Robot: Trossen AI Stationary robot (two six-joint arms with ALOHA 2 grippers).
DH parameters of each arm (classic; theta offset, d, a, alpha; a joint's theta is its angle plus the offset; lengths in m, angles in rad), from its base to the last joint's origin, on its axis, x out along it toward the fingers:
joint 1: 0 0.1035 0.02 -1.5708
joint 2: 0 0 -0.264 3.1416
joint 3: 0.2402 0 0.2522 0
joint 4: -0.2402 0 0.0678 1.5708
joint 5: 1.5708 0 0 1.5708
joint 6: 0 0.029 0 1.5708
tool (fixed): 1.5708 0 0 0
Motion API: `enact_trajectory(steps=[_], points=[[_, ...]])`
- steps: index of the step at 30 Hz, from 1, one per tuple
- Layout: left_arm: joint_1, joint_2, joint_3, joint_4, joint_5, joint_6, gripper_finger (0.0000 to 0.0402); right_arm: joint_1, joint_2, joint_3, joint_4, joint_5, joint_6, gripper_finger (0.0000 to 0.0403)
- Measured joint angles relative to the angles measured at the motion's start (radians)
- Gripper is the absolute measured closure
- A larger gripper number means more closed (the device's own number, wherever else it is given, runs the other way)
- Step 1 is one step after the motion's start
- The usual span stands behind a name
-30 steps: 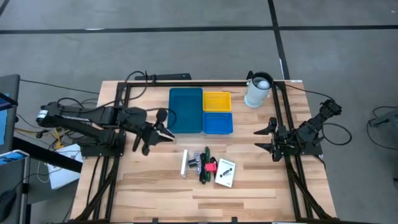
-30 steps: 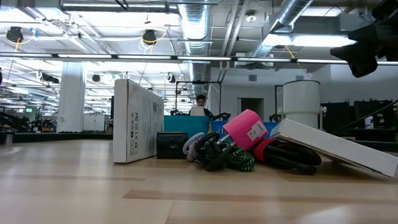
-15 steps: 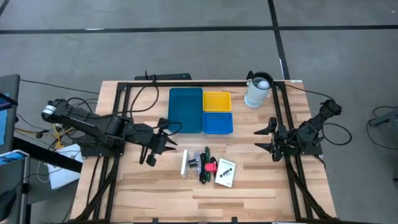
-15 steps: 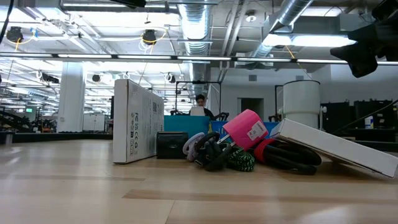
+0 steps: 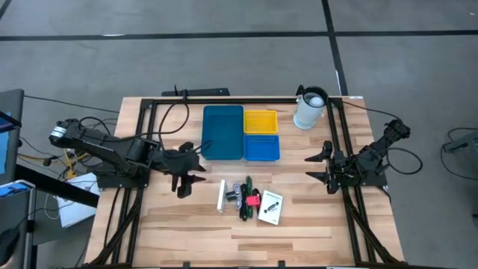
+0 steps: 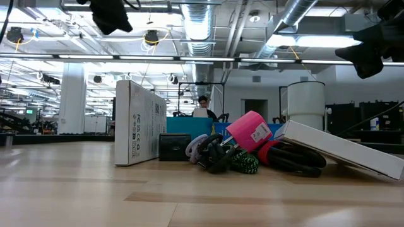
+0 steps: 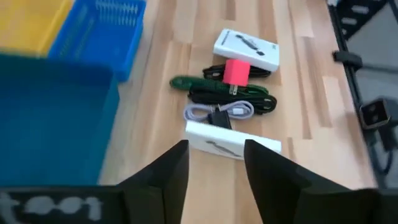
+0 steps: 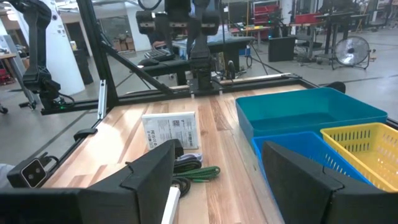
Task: Pick and place items into bin
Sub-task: Put the left card reader box into the yellow bin
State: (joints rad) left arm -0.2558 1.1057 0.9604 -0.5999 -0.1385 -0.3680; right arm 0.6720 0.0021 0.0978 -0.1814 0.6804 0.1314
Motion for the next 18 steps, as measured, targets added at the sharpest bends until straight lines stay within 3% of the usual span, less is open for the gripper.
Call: enact_trajectory(steps=[7,11,18], points=[[0.0,0.0,0.0,0.0,0.102,-0.322,0.023,0.0,0.0,0.0,0.0,0.0,0.0,0.0168],[0.0,0.0,0.0,-0.001,0.109,-0.5,0.0226,0.0,0.0,0.0,0.0,0.0,0.0,0.0168],[0.0,0.0,0.0,0.018,0.125,-0.655,0.0225,0.0,0.0,0.0,0.0,0.0,0.0,0.0168]])
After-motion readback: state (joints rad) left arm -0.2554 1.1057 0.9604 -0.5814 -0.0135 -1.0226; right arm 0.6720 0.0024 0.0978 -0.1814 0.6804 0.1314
